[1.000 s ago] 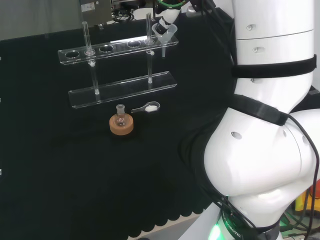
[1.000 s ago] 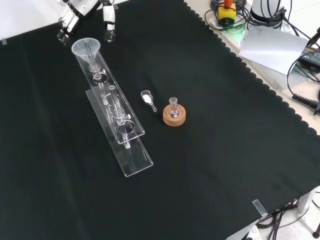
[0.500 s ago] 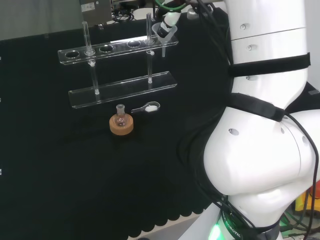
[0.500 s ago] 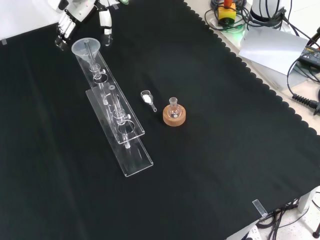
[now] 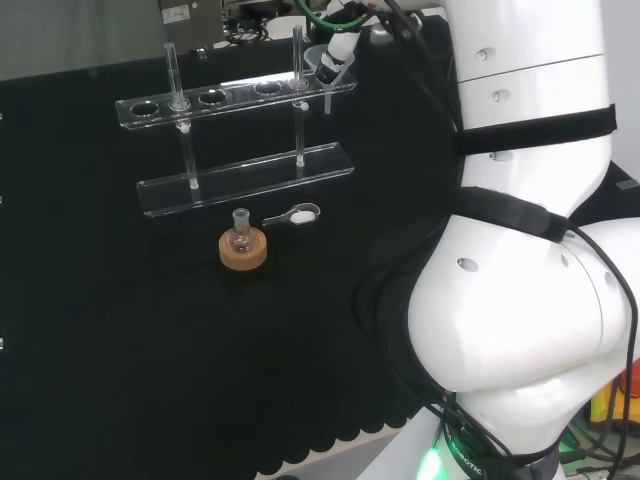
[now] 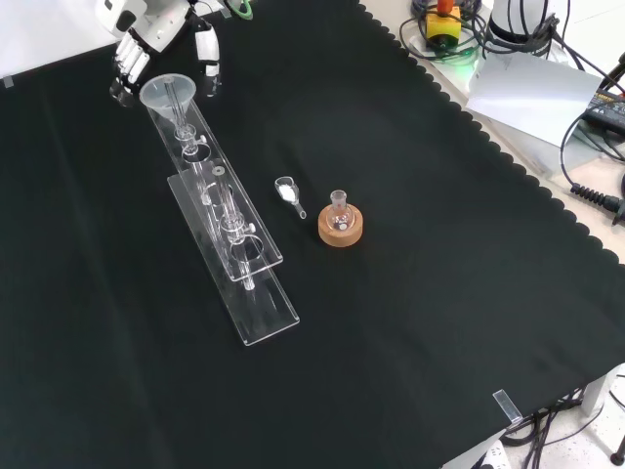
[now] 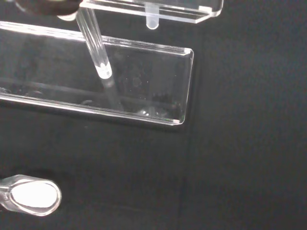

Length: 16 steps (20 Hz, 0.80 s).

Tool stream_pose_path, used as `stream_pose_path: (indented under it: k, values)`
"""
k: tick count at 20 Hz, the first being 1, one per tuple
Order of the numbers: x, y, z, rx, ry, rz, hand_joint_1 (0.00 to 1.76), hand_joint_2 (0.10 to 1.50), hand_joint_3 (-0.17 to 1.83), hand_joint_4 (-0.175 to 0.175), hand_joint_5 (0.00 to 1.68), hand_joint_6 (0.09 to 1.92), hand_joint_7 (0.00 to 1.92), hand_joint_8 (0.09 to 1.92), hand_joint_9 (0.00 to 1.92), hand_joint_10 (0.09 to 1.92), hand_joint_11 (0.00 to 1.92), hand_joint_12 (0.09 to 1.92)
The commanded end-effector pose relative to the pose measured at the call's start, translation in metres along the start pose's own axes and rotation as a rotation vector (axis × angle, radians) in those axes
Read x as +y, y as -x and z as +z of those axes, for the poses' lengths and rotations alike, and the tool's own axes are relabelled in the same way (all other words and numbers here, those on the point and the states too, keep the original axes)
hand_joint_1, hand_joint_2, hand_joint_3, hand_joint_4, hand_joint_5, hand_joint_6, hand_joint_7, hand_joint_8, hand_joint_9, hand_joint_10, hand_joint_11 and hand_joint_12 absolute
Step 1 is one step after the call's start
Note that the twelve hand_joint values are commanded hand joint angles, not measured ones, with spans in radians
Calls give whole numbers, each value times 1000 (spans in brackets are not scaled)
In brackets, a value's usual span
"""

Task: Pick up the funnel from the transparent funnel stand.

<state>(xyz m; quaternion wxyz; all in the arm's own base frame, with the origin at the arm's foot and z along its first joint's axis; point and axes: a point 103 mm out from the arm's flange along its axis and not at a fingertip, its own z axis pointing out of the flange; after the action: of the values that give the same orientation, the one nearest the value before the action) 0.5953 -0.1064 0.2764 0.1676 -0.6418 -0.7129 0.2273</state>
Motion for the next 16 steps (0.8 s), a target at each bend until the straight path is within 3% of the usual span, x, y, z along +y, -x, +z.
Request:
stream_pose_path:
  k: [1,12,16]
  values:
    - [2,-2,2,-35,8,10,700,766,256,-42,24,87,0,247,180,795,165,1432]
    - [4,0,-3,-65,-1,-12,732,752,324,-39,72,87,0,339,236,763,186,1418]
    - [7,-3,-3,-93,-22,5,738,736,364,-37,98,87,0,357,260,743,186,1412]
